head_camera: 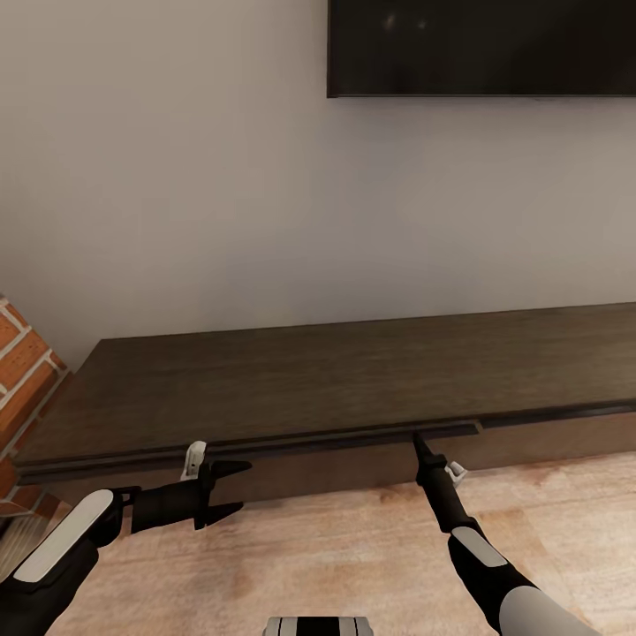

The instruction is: Place each of the two pumpkins and all three candles from the living room inside a cabinet in the living room (use any cabinet), then make sure every cabinet is closed, and position the cauldron so it is next to a table in the living room.

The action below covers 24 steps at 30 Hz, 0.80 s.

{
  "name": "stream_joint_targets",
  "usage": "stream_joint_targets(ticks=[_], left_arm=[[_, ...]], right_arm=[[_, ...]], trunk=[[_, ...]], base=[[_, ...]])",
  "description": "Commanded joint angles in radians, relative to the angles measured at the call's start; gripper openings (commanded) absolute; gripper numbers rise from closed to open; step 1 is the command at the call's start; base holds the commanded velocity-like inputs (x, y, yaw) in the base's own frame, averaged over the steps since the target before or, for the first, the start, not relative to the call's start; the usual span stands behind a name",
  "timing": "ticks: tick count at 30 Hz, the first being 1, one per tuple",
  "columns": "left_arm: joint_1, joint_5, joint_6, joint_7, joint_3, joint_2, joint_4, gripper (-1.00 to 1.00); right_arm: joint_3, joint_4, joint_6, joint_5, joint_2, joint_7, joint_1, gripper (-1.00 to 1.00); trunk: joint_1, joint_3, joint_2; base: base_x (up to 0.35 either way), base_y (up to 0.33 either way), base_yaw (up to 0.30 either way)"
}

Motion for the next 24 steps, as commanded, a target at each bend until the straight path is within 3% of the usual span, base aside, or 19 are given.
stream_joint_targets(ticks=[1,18,24], left_arm=[[-0.001,0.01,0.001,0.008,-0.002,0.001,0.0,1.0],[-0.001,0.01,0.001,0.008,-0.002,0.0,0.0,1.0],[-0.001,0.01,0.0,0.008,-0.002,-0.001,0.0,1.0]], right_arm=[[0.01,-0.001,0.007,-0.013,0.0,0.01,-0.001,-1.0],[0.01,-0.001,0.006,-0.012,0.003,0.01,-0.001,-1.0],[0.01,-0.001,0.006,-0.011,0.003,0.01,-0.001,-1.0]], trunk=[[0.0,-0.001,0.0],[0.0,-0.001,0.0],[0.0,-0.001,0.0]], base=[[0.0,0.0,0.0],[-0.079,0.0,0.0],[-0.238,0.0,0.0]])
